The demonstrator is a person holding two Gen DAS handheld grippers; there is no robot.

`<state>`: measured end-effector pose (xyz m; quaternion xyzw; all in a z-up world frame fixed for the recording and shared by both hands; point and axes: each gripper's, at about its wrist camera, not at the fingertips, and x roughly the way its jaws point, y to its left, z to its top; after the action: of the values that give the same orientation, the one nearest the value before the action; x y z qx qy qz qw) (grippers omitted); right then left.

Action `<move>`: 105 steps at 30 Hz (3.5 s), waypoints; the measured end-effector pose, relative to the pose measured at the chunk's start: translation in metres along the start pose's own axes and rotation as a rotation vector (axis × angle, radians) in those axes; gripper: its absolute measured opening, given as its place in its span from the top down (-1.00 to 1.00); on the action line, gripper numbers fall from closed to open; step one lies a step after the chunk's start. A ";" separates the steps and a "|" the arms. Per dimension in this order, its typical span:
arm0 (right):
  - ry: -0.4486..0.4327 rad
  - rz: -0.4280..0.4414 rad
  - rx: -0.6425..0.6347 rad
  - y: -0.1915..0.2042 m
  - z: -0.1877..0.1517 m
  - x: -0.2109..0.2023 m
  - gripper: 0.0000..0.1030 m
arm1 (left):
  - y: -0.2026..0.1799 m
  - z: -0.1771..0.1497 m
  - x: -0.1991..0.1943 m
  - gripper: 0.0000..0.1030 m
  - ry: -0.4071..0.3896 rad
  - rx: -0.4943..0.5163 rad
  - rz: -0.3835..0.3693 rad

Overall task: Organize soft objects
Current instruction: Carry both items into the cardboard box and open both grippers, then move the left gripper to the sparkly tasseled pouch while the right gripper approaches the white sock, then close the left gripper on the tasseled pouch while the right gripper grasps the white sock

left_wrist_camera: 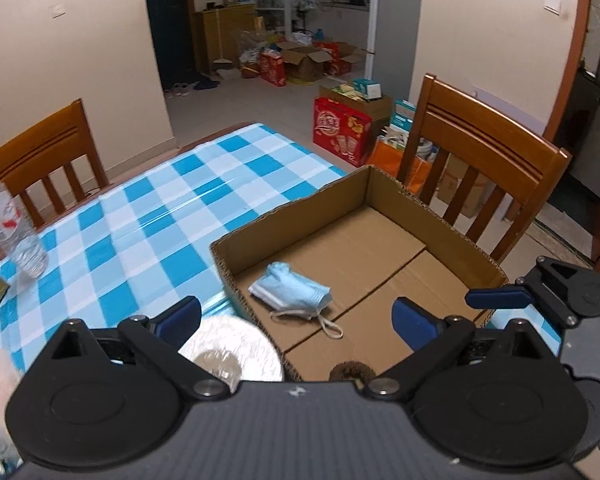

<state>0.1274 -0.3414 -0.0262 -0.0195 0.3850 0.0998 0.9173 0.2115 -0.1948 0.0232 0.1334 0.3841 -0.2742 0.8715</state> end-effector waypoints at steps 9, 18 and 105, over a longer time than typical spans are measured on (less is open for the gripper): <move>0.000 0.052 -0.032 0.019 -0.003 -0.004 -0.97 | 0.005 -0.034 -0.037 -0.97 -0.034 -0.076 0.055; 0.014 0.023 -0.082 0.057 -0.009 -0.010 -0.98 | 0.010 -0.092 -0.055 -0.98 -0.022 -0.072 0.100; 0.179 0.387 -0.538 0.330 -0.009 0.133 -0.44 | 0.393 -0.244 -0.002 -0.80 0.226 -0.589 0.411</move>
<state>0.1463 0.0035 -0.1131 -0.1960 0.4202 0.3679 0.8060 0.2930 0.2337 -0.1304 -0.0193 0.5056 0.0452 0.8614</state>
